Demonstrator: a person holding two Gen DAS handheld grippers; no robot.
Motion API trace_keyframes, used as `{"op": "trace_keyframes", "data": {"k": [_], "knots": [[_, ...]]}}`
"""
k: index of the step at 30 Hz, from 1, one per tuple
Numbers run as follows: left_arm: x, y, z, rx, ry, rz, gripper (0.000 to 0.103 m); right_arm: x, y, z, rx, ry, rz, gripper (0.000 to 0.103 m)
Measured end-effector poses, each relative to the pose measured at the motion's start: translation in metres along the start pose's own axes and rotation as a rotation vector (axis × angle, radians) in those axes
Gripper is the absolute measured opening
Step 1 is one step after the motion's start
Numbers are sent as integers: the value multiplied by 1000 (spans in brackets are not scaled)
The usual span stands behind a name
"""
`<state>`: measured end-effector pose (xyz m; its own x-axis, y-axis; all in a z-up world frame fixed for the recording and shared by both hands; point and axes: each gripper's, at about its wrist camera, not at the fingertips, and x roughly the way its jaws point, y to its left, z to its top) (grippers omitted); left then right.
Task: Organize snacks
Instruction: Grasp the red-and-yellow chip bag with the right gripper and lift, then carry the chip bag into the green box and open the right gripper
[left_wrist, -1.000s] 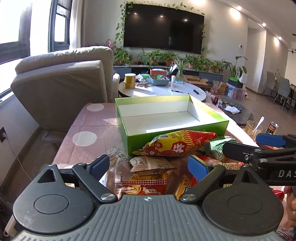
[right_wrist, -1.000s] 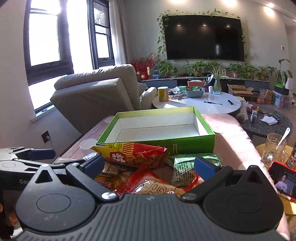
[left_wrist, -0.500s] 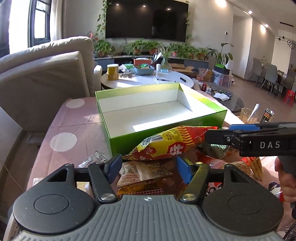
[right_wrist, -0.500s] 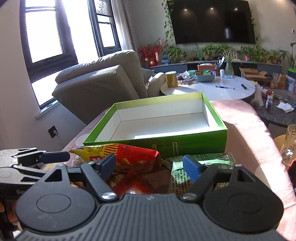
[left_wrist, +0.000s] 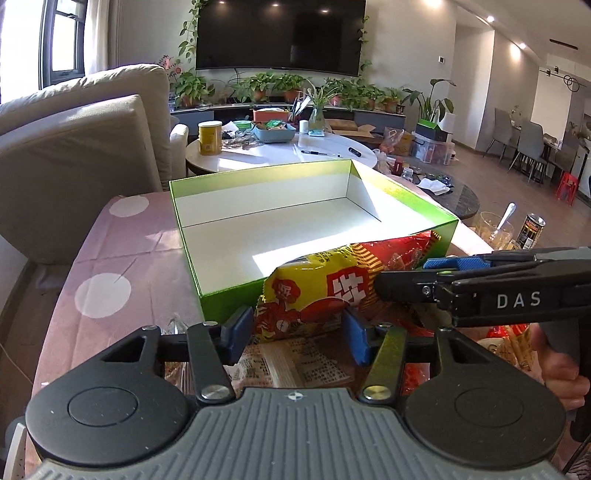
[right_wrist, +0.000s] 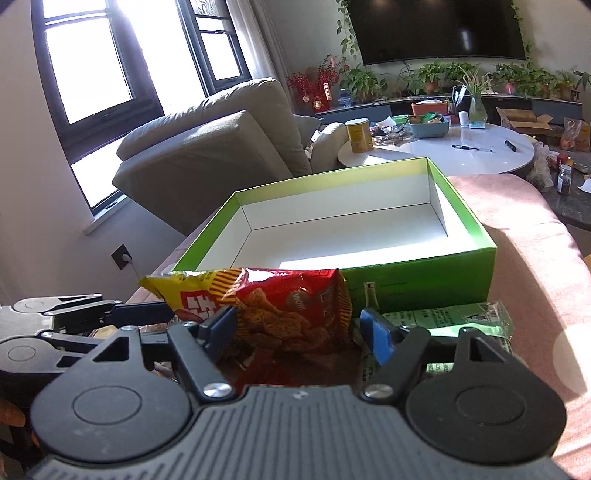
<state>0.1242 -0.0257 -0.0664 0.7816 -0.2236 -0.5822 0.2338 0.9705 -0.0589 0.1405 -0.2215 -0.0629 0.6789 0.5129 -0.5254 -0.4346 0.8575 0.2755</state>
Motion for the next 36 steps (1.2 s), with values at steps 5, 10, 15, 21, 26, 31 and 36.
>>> {"op": "trace_keyframes", "data": {"k": [5, 10, 15, 21, 26, 31, 36], "knots": [[1, 2, 3, 6, -9, 17, 57, 4, -7, 5, 18, 2, 23, 69], [6, 5, 7, 13, -13, 15, 58, 12, -6, 12, 6, 7, 33, 70], [14, 7, 9, 0, -7, -21, 58, 20, -8, 17, 24, 18, 54, 74], [13, 0, 11, 20, -26, -33, 53, 28, -5, 19, 40, 44, 66, 74], [-8, -8, 17, 44, -81, -35, 53, 9, 6, 22, 15, -9, 61, 73], [-29, -17, 27, 61, -143, -36, 53, -15, 15, 29, -6, -86, 50, 73], [-40, -20, 44, 73, -190, -32, 53, -25, 16, 43, -18, -141, 53, 73]]}}
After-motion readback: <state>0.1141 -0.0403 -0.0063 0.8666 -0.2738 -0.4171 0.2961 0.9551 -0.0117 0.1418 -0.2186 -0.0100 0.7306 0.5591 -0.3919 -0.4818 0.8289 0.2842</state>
